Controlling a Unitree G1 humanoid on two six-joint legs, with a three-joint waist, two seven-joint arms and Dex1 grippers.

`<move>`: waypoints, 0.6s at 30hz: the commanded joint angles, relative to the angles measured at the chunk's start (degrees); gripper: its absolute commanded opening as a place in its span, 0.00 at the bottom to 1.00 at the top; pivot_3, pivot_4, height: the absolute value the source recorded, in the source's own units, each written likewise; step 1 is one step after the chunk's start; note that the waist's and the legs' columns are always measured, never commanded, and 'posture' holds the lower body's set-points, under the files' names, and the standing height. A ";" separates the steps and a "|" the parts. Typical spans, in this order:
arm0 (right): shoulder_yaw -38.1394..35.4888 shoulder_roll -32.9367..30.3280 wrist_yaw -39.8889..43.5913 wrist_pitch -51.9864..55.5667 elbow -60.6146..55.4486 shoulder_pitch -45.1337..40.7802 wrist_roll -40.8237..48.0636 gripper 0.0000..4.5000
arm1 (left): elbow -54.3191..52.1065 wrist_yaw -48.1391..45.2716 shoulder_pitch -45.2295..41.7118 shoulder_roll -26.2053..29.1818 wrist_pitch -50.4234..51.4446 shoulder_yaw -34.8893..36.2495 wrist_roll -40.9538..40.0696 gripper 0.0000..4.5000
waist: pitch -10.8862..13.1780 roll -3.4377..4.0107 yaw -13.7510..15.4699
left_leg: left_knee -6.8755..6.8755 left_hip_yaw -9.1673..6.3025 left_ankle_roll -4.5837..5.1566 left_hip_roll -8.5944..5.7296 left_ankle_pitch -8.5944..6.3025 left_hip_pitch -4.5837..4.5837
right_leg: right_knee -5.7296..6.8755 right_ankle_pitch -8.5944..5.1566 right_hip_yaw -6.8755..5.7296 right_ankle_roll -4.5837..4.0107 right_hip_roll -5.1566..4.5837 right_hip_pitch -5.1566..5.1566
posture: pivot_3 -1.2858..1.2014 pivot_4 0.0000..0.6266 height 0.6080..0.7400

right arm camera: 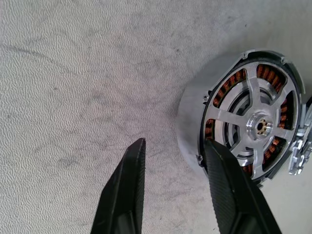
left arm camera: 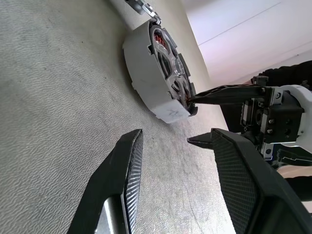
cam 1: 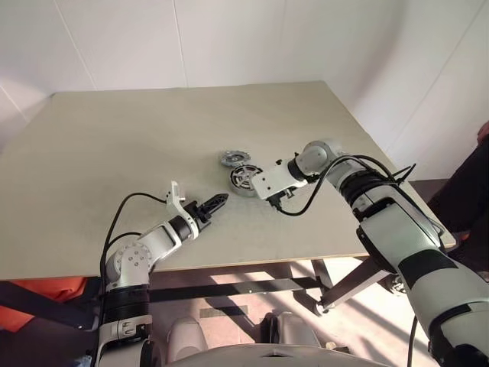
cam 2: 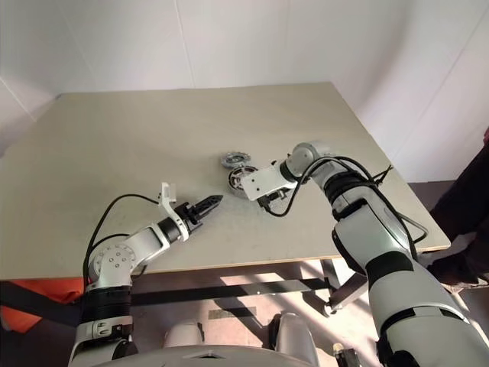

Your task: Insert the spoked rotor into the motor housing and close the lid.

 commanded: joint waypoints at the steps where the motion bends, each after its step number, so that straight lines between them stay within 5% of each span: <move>1: -0.42 -0.35 0.53 -0.72 -0.01 -0.88 -0.24 0.21 | -1.00 -0.06 -1.16 0.26 -0.20 0.04 -1.04 0.52 | 0.00 0.00 0.05 | 0.01 0.00 0.02 0.00 -0.01 0.00 | 0.00 0.00 0.00 0.00 0.00 -0.01 | 0.52 0.00 1.00; 4: -0.84 -0.55 -1.04 -0.63 -0.24 -0.92 -0.49 0.01 | -0.50 -0.19 -1.59 0.25 -0.26 -0.08 -0.96 0.52 | -0.01 -0.02 -0.02 | 0.01 0.00 0.16 -0.01 -0.10 -0.05 | 0.00 0.01 0.00 -0.03 -0.01 0.00 | 0.52 0.00 1.00; 18: -4.87 -0.31 0.01 4.61 -1.95 -0.09 4.14 0.01 | 0.38 -0.30 -1.34 0.49 -0.73 0.30 -0.71 0.52 | 0.00 0.00 -0.07 | 0.05 0.02 0.19 0.01 -0.13 -0.08 | 0.00 0.02 0.01 -0.03 0.00 -0.09 | 0.52 0.00 1.00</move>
